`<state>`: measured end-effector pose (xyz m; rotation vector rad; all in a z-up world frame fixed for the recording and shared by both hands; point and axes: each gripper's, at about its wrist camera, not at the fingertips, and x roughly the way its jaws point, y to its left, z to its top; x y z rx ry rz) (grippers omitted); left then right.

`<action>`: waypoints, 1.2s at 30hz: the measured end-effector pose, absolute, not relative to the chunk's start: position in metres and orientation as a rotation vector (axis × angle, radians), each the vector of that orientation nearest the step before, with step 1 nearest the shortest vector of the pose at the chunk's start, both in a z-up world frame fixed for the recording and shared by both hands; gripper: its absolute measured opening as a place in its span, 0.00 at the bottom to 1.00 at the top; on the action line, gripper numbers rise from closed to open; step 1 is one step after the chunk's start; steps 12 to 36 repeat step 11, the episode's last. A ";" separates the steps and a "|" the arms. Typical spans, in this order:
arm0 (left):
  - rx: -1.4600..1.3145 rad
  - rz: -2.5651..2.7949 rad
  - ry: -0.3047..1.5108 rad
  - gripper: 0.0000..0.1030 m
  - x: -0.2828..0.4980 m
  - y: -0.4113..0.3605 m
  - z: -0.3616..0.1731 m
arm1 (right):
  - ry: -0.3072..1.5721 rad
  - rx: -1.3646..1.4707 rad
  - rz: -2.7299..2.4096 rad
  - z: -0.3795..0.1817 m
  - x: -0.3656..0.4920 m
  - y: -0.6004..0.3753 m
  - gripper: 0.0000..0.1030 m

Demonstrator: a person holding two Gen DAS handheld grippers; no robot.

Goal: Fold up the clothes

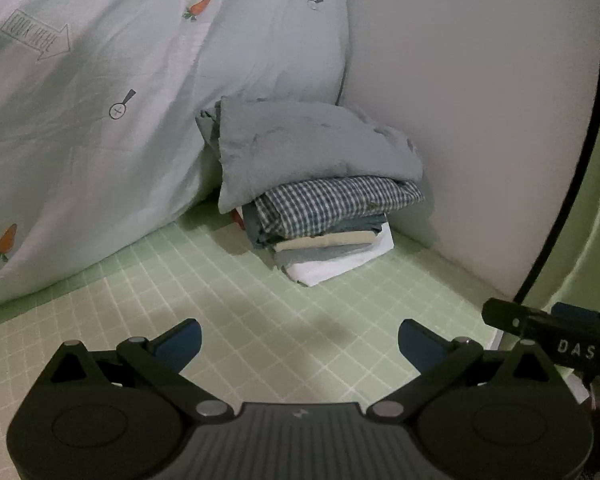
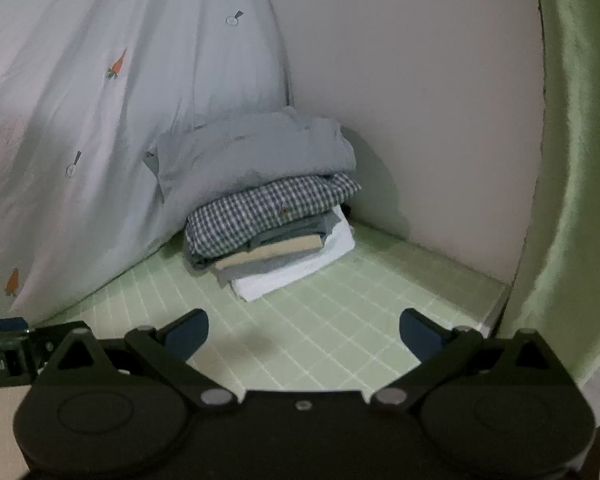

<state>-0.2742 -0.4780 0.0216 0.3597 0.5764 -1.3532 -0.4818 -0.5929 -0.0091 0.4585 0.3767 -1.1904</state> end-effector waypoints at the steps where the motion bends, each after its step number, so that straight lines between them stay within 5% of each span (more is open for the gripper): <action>1: 0.360 -1.354 0.574 1.00 -0.275 -0.477 0.022 | 0.376 0.455 -1.190 -0.008 -0.482 -0.591 1.00; 36: 0.349 -1.355 0.556 1.00 -0.274 -0.469 0.025 | 0.362 0.435 -1.190 -0.007 -0.482 -0.586 1.00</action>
